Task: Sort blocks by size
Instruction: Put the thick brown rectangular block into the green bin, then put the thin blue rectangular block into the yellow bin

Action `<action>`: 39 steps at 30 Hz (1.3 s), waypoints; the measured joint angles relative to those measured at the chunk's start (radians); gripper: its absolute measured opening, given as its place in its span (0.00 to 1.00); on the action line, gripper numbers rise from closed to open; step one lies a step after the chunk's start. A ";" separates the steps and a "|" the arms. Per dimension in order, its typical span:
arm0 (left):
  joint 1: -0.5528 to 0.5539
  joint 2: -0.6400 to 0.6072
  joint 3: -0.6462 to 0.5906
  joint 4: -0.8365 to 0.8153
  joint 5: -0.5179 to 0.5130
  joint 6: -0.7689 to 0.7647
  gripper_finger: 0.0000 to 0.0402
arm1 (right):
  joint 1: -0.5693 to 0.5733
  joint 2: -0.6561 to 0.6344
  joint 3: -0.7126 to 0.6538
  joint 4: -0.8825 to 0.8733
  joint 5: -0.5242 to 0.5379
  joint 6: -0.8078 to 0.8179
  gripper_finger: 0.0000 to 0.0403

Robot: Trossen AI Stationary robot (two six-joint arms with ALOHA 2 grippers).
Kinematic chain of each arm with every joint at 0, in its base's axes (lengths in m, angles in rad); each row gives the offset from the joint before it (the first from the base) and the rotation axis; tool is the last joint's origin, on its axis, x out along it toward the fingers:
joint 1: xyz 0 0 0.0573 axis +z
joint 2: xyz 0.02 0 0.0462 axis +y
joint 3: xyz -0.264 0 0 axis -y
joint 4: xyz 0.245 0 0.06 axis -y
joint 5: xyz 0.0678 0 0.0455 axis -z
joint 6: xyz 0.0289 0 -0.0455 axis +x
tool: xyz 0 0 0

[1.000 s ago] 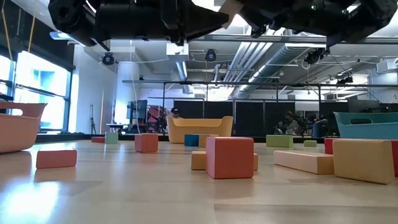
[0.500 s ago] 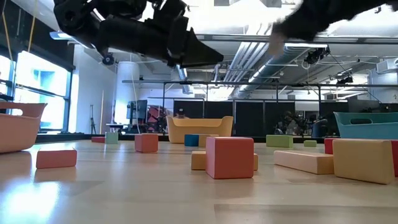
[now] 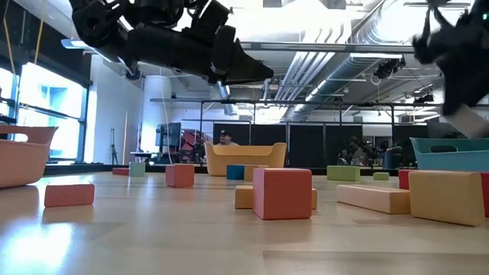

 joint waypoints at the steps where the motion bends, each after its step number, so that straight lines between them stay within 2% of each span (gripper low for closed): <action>1: 0.000 0.000 0.000 -0.002 0.000 -0.012 0.44 | -0.005 0.019 -0.010 -0.011 -0.030 0.027 0.33; 3: 0.000 0.000 0.000 -0.008 0.001 -0.022 0.44 | -0.013 0.064 -0.017 -0.015 -0.062 0.029 0.33; 8: -0.001 0.000 0.000 -0.003 0.003 -0.015 0.44 | -0.069 0.155 -0.014 -0.012 -0.065 0.003 0.33; 13: -0.003 0.000 0.000 -0.003 0.012 -0.020 0.44 | -0.115 0.247 -0.014 -0.012 -0.062 -0.047 0.38; 20: -0.003 0.000 0.000 -0.004 0.013 -0.020 0.44 | -0.121 0.330 -0.014 -0.013 -0.033 -0.171 0.44; 26: -0.003 0.000 0.000 -0.004 0.013 -0.015 0.44 | -0.106 0.311 -0.012 -0.084 0.072 -0.141 0.48; 29: -0.007 0.000 0.000 -0.004 0.013 -0.025 0.44 | -0.047 0.289 0.016 -0.111 0.175 -0.097 0.48; 32: -0.018 0.000 0.000 -0.004 0.013 -0.026 0.44 | 0.009 0.270 0.054 -0.089 0.281 -0.119 0.48; 36: -0.030 0.000 0.000 0.001 0.014 0.001 0.44 | 0.058 0.268 0.078 0.049 0.403 -0.249 0.48; 39: -0.030 0.000 0.000 0.013 0.014 0.002 0.44 | 0.069 0.268 0.048 0.272 0.471 -0.405 0.48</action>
